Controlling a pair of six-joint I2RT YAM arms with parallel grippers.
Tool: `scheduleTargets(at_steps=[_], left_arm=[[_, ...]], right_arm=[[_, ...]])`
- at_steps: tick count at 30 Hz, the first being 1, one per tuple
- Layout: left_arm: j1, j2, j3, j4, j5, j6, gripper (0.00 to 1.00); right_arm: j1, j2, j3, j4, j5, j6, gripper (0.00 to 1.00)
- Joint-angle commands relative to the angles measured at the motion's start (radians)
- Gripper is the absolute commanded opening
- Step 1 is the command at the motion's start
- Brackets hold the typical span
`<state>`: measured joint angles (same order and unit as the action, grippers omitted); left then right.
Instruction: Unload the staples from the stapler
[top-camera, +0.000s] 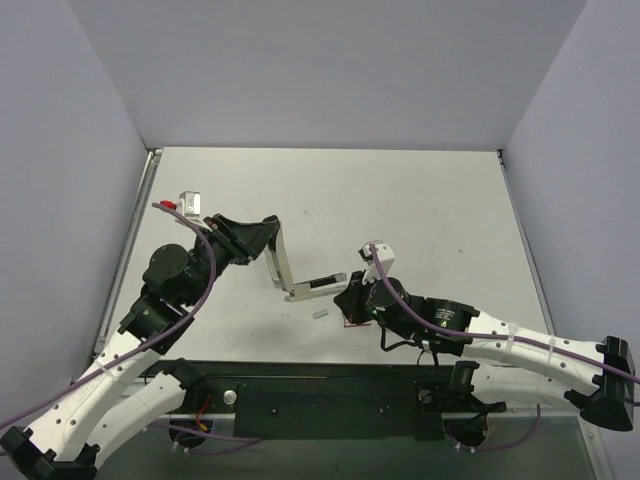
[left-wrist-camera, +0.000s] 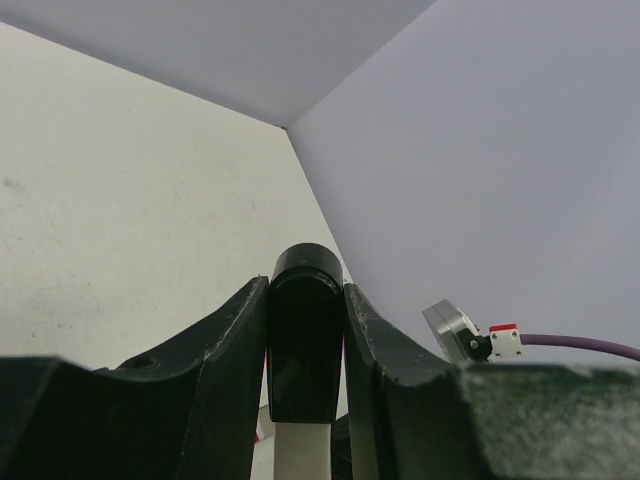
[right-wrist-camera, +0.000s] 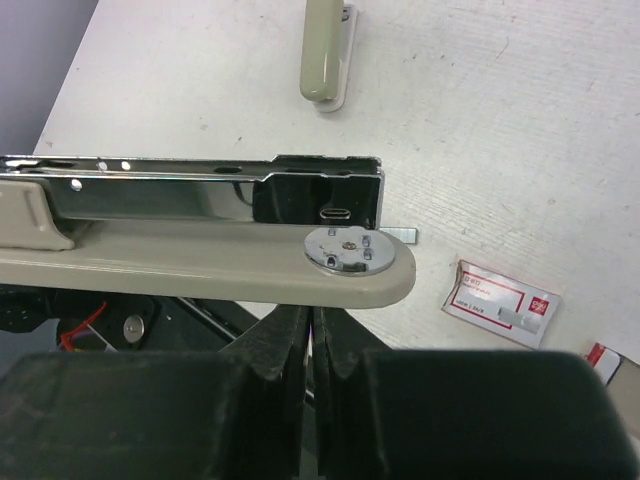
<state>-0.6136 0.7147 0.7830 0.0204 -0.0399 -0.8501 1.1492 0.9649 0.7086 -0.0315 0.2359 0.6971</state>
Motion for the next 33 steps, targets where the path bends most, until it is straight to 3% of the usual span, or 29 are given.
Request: scheduleTargets(at_steps=[1,6,14,22,30,33], left_arm=[[-0.002,-0.049,-0.014,0.087,0.038,-0.079,0.0],[-0.002,-0.067,-0.051,0.096,0.1,-0.098,0.0],[-0.003,-0.061,-0.073,0.118,0.187,-0.092,0.0],[-0.002,-0.052,-0.085,0.203,0.299,-0.044,0.0],[-0.003,-0.034,-0.079,0.309,0.538,0.031,0.0],[-0.003,-0.026,-0.068,0.328,0.656,0.057,0.0]], right_arm=[[0.006,0.008,0.046,0.022,0.086,-0.033,0.0],[0.001,0.035,0.089,0.022,0.126,-0.097,0.0],[0.001,0.049,0.143,0.064,0.063,-0.165,0.0],[-0.003,-0.034,0.169,-0.073,0.014,-0.235,0.0],[-0.066,-0.114,0.203,-0.2,-0.227,-0.35,0.0],[-0.108,-0.137,0.201,-0.211,-0.42,-0.398,0.0]])
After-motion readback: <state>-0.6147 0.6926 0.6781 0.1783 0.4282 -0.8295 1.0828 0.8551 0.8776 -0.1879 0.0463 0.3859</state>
